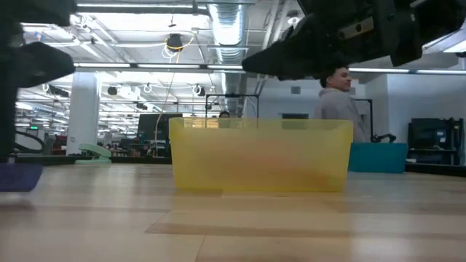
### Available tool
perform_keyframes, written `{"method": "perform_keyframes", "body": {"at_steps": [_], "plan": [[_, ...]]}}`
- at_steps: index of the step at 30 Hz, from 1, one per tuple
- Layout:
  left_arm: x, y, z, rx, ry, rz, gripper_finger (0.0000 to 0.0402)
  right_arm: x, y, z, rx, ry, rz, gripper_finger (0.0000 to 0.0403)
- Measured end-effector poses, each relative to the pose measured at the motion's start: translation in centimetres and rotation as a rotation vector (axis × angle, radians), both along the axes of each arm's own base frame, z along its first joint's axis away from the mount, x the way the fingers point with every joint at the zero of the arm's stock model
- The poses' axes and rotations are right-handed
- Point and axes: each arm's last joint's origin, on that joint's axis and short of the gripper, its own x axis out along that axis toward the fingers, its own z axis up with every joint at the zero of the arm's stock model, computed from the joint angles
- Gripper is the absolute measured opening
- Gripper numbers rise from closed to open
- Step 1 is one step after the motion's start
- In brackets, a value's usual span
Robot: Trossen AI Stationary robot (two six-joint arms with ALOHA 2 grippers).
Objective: Sort crayons/erasers/pens/pencils in bins
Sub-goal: Put the blue eraser into the blue bin
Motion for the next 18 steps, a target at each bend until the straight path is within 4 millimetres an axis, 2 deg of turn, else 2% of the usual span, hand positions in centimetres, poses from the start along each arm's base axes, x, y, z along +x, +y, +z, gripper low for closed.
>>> {"method": "perform_keyframes", "body": {"at_steps": [4, 10, 15, 18], "plan": [[0.3, 1.7, 0.5, -0.053, -0.058, -0.029, 0.0, 0.4, 0.9, 0.3, -0.043, 0.035, 0.0, 0.0009], [0.5, 3.4, 0.5, -0.146, -0.093, -0.03, 0.0001, 0.7, 1.6, 0.4, -0.068, 0.065, 0.001, 0.001], [-0.1, 2.7, 0.4, -0.226, -0.06, -0.007, 0.0001, 0.5, 2.0, 0.2, -0.061, 0.084, 0.009, 0.001], [-0.5, 2.2, 0.3, -0.276, -0.038, 0.047, 0.0019, 0.4, 2.1, 0.0, -0.053, 0.105, 0.005, 0.001]]}}
